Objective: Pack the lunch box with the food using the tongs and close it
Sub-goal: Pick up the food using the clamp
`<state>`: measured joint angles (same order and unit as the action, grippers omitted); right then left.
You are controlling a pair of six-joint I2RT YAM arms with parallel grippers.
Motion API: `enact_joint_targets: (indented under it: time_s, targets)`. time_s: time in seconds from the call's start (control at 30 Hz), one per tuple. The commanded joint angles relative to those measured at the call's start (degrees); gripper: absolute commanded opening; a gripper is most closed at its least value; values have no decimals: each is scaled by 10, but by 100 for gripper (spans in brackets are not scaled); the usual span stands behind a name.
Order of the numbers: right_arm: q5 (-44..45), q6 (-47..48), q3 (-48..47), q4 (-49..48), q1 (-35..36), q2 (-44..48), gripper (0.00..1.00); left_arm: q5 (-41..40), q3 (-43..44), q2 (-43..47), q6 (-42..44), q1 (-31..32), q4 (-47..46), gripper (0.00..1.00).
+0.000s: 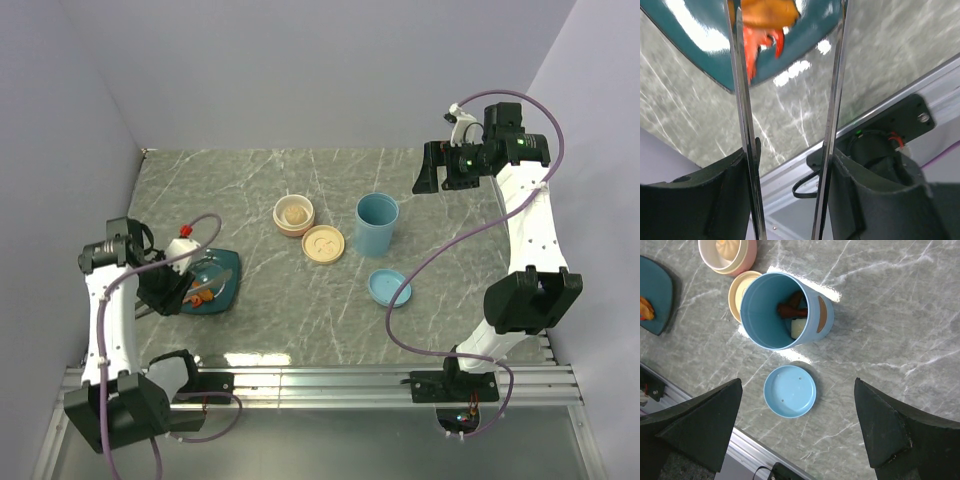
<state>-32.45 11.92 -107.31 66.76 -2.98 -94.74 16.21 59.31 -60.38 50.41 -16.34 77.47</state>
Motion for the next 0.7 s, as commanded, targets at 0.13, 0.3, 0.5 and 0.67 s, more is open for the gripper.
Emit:
enact_joint_targets:
  time_s: [0.13,0.3,0.5,0.67]
  targets:
    - [-13,11,-4,-2,1,13,100,-67,-60,76,63,-9,7,57]
    - [-16,10,-4,-2,1,14,100,-131,-81,118,83,-10,-13,57]
    - [-17,10,-3,-3,2,13,100,-160,-105,129,99,-10,-41,57]
    - [-15,11,-4,-2,2,13,100,-187,-110,120,115,-10,-55,57]
